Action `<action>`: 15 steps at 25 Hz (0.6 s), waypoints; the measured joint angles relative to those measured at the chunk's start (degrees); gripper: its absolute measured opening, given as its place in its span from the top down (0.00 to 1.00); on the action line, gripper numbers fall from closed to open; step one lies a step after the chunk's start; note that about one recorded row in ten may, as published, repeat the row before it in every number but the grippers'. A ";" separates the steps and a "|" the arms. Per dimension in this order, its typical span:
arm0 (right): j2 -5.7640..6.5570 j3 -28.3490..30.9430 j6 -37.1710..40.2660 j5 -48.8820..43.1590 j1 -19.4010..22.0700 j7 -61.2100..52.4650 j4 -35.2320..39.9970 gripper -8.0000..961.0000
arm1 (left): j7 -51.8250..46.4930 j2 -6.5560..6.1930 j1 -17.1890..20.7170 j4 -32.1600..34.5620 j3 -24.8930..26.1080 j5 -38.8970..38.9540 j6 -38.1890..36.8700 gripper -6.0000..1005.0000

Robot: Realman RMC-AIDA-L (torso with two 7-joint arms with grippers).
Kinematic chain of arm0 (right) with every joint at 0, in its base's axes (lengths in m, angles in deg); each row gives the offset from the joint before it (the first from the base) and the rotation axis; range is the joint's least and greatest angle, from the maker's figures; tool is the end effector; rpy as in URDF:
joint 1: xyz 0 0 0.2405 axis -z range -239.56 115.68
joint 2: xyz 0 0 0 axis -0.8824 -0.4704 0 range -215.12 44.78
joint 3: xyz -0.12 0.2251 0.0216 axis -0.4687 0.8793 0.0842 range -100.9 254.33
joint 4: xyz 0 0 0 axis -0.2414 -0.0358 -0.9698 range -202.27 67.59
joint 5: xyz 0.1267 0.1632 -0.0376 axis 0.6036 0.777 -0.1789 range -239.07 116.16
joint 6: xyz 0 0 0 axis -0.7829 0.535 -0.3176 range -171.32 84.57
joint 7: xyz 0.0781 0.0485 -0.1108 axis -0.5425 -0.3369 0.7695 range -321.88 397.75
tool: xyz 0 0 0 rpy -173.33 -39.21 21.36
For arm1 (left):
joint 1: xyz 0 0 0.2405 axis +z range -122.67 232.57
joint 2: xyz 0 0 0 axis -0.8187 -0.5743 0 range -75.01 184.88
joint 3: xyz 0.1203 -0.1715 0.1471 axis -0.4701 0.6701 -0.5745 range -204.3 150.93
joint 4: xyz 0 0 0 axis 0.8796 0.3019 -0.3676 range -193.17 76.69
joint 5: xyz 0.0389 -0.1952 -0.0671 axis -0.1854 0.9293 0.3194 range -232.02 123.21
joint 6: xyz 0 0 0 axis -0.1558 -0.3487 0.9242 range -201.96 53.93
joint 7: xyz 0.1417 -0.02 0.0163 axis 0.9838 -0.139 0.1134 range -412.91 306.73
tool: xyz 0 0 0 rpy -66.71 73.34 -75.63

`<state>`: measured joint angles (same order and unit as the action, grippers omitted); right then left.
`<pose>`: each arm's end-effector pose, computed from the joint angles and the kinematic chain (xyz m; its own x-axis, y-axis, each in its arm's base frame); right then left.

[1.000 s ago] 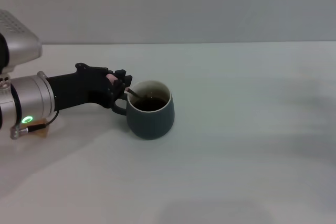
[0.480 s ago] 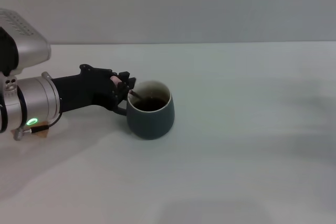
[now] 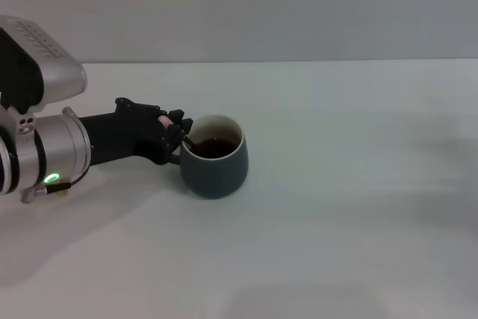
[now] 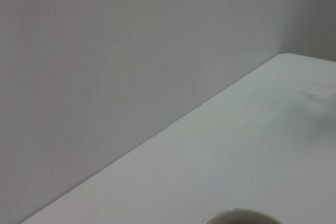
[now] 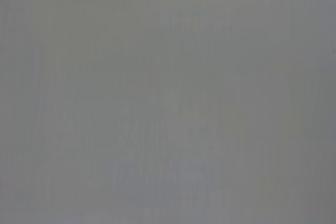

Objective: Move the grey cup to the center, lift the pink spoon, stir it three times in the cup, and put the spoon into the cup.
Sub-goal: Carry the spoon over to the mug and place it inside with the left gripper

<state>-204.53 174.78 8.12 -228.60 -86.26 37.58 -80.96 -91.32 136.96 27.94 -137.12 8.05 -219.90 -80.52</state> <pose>0.3653 0.3540 0.0282 0.7845 -0.0623 -0.6169 -0.6087 0.1125 -0.7854 -0.2156 0.3371 0.0010 0.8922 0.2963 0.3409 0.4416 -0.7310 -0.5203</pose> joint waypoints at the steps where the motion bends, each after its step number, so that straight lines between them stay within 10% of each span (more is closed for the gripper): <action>1: 0.00 0.00 0.00 0.00 0.00 0.00 0.00 0.34 | 0.44 0.26 0.05 -0.39 0.18 0.00 0.99 0.85; 15: 0.00 -0.60 0.00 0.20 0.15 0.00 0.00 0.34 | 3.47 1.66 0.72 -3.86 0.71 0.06 4.96 0.85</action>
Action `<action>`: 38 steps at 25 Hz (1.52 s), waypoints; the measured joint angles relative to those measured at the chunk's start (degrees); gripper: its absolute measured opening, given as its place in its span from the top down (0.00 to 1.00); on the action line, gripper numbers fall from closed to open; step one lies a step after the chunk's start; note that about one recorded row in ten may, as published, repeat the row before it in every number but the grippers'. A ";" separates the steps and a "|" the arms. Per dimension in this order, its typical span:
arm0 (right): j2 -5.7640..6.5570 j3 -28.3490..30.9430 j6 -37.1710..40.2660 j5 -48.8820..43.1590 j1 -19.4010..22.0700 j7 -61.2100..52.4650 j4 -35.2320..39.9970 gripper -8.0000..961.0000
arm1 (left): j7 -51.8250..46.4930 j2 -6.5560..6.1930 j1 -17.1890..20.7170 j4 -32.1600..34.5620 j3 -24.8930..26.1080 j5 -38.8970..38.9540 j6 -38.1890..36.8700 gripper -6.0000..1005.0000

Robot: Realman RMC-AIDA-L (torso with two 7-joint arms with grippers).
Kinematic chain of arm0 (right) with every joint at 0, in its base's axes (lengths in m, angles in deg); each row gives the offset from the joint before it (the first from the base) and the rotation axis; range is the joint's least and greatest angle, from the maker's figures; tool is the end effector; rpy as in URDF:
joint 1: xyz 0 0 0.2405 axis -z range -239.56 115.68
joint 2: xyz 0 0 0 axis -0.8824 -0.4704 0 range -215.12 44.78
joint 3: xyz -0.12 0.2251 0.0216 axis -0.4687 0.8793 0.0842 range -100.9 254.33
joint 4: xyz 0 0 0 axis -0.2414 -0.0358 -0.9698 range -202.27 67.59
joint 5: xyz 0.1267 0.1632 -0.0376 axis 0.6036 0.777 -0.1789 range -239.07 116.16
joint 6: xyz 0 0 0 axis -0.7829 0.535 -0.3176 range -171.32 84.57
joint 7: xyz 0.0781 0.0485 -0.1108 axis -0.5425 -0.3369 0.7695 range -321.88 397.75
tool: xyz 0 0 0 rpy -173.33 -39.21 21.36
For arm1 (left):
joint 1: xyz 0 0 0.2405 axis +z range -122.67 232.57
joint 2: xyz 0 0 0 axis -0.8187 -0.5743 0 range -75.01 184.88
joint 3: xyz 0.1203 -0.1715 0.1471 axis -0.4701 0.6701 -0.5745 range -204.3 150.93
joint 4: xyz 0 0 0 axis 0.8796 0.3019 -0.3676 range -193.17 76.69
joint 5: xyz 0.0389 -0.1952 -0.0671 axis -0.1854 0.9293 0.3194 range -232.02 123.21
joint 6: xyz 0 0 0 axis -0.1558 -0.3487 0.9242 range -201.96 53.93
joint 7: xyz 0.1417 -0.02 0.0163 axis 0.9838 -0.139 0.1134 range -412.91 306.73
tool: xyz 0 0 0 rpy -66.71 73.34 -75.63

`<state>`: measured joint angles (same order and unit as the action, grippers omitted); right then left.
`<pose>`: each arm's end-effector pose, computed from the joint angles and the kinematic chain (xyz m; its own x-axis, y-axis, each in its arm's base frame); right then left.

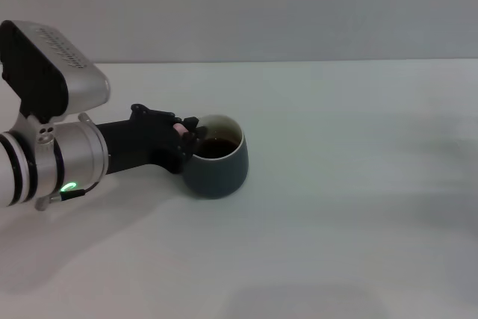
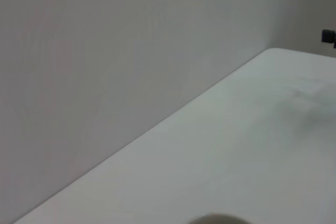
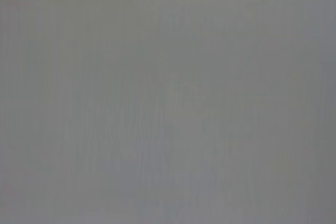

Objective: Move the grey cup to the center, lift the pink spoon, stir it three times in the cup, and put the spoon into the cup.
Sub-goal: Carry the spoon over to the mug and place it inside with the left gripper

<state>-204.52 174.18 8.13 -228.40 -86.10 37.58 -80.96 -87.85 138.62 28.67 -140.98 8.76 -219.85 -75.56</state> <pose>0.3655 0.3530 0.0270 0.7858 -0.0652 -0.6150 -0.6072 0.1075 -0.7872 -0.2023 0.3281 -0.0111 0.9061 0.2804 0.3167 0.4136 -0.7446 -0.5240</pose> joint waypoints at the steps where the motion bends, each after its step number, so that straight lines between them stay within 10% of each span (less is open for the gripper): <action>1: 0.00 0.00 0.00 -0.02 0.00 0.00 0.00 0.34 | 0.05 0.30 -0.07 0.00 0.05 0.01 0.05 0.85; 17: 0.00 0.00 0.00 -0.14 0.44 0.00 0.00 0.34 | 7.53 6.47 0.34 1.13 6.78 0.12 7.41 0.85; 38: -0.09 -0.79 0.29 0.07 0.61 0.01 -0.07 0.34 | 13.29 6.91 5.37 -4.39 10.08 3.14 12.24 0.85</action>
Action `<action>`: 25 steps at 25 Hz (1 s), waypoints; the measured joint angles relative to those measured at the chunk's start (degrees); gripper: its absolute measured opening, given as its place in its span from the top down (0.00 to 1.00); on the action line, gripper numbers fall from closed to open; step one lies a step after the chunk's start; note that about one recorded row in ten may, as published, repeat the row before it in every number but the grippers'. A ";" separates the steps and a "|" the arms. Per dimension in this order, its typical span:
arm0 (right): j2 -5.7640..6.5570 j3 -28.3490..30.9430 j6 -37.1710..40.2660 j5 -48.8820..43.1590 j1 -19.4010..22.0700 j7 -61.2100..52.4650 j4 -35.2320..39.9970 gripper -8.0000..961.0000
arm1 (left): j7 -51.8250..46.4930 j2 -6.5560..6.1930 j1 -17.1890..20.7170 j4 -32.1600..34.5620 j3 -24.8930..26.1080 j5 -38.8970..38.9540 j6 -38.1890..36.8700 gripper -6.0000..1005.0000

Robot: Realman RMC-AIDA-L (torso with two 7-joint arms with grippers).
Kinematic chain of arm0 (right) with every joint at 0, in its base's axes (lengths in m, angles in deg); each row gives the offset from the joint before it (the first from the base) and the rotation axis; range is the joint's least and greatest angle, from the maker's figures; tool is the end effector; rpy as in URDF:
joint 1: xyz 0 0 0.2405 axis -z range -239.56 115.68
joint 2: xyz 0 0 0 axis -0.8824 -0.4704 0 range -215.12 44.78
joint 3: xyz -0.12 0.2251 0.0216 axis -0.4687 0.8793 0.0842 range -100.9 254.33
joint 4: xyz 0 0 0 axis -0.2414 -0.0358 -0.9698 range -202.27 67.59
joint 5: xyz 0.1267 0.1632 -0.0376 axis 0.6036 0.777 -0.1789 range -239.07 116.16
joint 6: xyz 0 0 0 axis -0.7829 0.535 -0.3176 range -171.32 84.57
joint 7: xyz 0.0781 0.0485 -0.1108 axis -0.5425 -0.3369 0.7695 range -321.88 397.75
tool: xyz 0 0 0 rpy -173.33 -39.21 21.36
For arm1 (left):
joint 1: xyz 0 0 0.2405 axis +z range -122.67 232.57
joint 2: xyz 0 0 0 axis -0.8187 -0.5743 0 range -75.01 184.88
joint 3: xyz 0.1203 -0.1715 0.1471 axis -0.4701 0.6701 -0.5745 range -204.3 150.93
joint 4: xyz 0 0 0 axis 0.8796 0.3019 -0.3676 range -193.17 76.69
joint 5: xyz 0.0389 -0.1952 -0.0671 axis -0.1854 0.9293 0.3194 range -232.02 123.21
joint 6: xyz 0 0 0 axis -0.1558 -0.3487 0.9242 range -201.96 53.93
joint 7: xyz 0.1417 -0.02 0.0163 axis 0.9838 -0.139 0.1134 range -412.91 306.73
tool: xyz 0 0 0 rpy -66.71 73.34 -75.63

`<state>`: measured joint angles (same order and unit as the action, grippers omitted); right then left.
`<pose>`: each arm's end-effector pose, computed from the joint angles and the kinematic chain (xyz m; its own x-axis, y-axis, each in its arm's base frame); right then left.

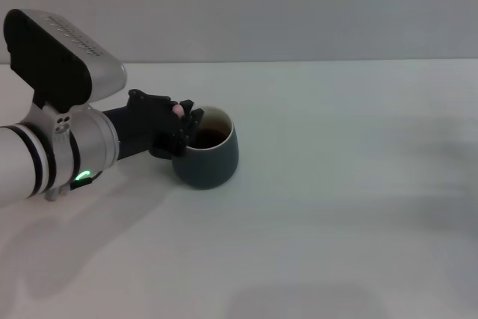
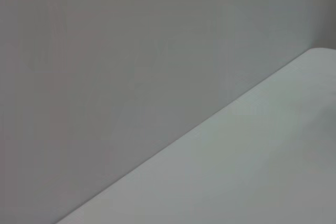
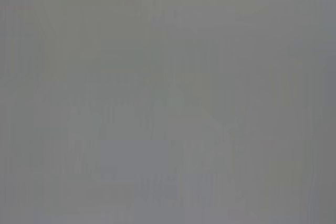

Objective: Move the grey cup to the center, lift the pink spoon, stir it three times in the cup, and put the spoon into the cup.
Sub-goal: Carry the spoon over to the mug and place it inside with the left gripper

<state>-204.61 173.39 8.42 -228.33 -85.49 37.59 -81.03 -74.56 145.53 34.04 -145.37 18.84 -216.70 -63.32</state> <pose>0.3669 0.3494 0.0249 0.7879 -0.0690 -0.6119 -0.6047 0.1014 -0.7900 -0.1898 0.3336 -0.0136 0.9083 0.2838 0.3074 0.4173 -0.6667 -0.6176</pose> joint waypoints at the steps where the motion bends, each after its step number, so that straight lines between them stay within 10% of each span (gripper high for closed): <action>1: 0.00 -0.19 0.08 0.09 0.00 -0.01 -0.02 0.34 | 0.58 0.12 -0.04 -0.01 -0.02 0.64 0.02 0.85; 11: 0.00 -0.52 0.20 0.09 0.89 -0.09 -0.68 0.34 | 9.63 4.37 0.17 1.13 2.44 5.68 1.40 0.85; 14: 0.00 -0.63 0.13 0.10 1.62 -0.09 -1.62 0.34 | 21.26 9.01 0.55 3.69 7.05 12.35 3.21 0.85; 25: 0.00 -0.61 -0.13 0.09 2.29 -0.09 -2.36 0.34 | 50.37 17.18 4.13 5.81 20.30 29.78 11.29 0.85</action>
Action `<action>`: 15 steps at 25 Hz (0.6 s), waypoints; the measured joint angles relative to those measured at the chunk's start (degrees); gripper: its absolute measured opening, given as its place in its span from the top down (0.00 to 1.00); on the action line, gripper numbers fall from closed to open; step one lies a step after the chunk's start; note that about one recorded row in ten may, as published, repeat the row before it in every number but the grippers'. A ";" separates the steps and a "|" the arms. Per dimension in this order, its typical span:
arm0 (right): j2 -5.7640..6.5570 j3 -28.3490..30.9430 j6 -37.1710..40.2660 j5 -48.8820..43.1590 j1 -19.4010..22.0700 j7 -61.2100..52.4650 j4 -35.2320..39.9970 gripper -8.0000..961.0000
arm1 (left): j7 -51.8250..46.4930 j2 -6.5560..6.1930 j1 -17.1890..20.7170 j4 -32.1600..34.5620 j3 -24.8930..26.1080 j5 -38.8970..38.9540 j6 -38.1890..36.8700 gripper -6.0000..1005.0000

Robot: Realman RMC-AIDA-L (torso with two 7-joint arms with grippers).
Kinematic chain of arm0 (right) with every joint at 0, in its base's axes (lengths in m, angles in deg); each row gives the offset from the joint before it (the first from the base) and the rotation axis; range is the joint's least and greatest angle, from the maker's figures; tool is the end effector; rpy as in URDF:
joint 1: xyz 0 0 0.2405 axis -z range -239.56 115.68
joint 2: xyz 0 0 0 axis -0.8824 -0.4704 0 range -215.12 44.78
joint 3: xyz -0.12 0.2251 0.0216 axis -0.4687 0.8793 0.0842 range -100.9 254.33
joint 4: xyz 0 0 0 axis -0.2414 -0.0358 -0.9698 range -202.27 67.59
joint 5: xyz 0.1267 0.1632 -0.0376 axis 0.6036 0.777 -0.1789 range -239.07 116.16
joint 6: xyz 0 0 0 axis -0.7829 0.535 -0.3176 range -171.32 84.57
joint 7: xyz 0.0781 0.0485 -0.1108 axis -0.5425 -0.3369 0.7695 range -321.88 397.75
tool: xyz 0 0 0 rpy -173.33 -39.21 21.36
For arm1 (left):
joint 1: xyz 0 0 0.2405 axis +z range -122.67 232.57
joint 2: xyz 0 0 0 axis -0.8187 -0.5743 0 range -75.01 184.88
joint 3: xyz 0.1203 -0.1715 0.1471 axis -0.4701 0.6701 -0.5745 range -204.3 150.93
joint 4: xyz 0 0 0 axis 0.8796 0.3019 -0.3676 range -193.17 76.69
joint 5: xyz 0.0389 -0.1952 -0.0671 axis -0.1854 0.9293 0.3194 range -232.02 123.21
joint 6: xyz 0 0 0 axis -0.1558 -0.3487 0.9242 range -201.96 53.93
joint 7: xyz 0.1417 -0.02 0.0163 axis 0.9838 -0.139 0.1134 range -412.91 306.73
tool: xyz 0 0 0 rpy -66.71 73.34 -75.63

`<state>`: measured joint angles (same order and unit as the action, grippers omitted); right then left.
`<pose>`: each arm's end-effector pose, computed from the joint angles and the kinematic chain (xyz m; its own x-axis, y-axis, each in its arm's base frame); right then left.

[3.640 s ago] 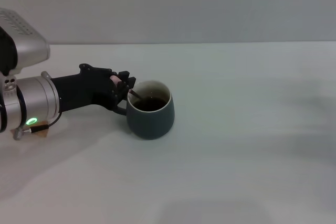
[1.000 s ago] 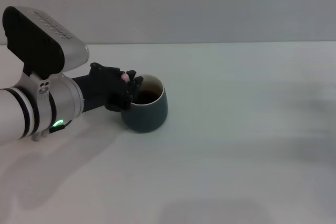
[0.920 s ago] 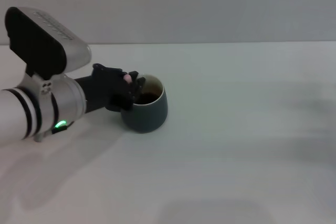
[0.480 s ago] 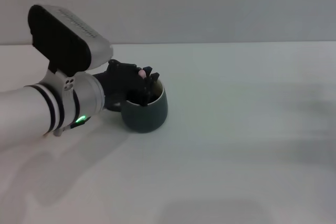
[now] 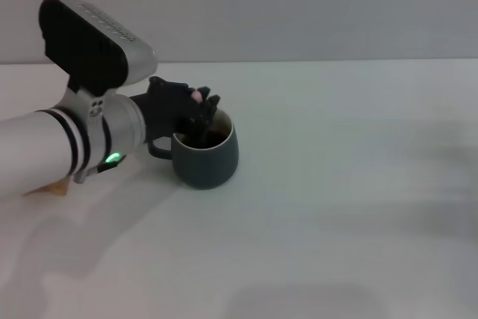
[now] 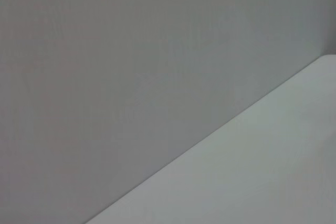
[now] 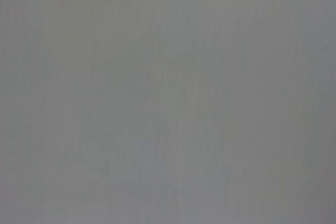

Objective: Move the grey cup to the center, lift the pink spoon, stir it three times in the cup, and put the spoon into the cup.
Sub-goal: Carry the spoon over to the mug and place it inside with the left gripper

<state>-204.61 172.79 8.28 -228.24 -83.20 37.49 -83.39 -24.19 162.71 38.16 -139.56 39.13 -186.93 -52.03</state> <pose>0.3704 0.3423 0.0279 0.7860 -0.0632 -0.6149 -0.6067 0.1118 -0.7870 -0.1795 0.3555 -0.0295 0.9067 0.2814 0.3142 0.4212 -0.6430 -0.6397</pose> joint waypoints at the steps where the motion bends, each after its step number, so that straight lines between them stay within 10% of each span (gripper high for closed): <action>1: 0.00 -0.01 -0.02 0.00 0.00 0.00 0.02 0.34 | 3.62 1.48 0.58 0.37 2.39 2.06 1.44 0.85; 4: 0.00 -0.01 -0.04 0.00 0.04 0.00 0.07 0.34 | 20.53 8.33 2.41 2.48 14.42 9.62 9.92 0.85; 6: 0.00 -0.07 -0.06 -0.01 0.05 0.00 0.09 0.34 | 26.01 10.06 2.59 3.59 18.57 12.38 13.41 0.85; 15: -0.04 -0.27 -0.07 -0.04 0.09 0.00 0.13 0.34 | 28.90 10.03 2.53 5.20 20.32 16.69 14.46 0.85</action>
<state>-204.65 172.52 8.21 -228.27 -83.11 37.49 -83.27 4.71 172.74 40.69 -134.36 59.46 -170.24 -37.57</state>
